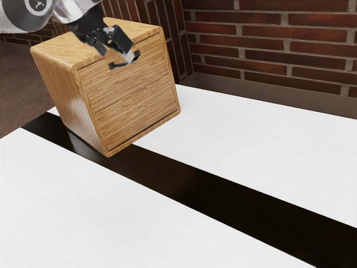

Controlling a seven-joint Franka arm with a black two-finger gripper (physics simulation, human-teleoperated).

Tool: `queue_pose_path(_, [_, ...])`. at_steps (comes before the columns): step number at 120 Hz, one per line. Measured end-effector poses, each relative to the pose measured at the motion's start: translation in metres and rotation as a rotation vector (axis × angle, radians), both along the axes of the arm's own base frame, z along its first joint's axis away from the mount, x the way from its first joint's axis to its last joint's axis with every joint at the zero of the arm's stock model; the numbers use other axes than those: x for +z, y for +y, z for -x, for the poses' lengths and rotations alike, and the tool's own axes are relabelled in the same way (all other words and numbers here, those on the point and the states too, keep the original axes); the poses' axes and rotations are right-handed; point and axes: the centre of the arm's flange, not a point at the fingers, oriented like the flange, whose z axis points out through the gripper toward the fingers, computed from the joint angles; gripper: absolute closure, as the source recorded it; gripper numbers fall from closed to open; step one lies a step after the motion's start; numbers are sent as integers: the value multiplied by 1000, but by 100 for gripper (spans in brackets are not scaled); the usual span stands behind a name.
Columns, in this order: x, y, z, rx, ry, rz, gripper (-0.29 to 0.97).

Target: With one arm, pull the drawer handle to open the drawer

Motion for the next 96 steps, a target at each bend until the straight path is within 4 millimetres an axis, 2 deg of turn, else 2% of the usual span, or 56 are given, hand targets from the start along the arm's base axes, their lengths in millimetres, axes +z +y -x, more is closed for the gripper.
queue_pose_path(9, [5, 22, 1, -3, -43, -33, 0])
queue_pose_path(20, [7, 32, -3, -29, -82, -72, 0])
queue_pose_path(35, [-14, 41, -26, -69, -93, -116, 0])
queue_pose_path(42, [-17, 44, -30, -83, -103, -134, 0])
queue_pose_path(72, [-11, 93, -10, -59, -81, -190, 0])
queue_pose_path(82, [-9, 98, -5, -62, -58, -214, 0])
queue_pose_path(96, [-17, 100, -9, -77, -27, -229, 0])
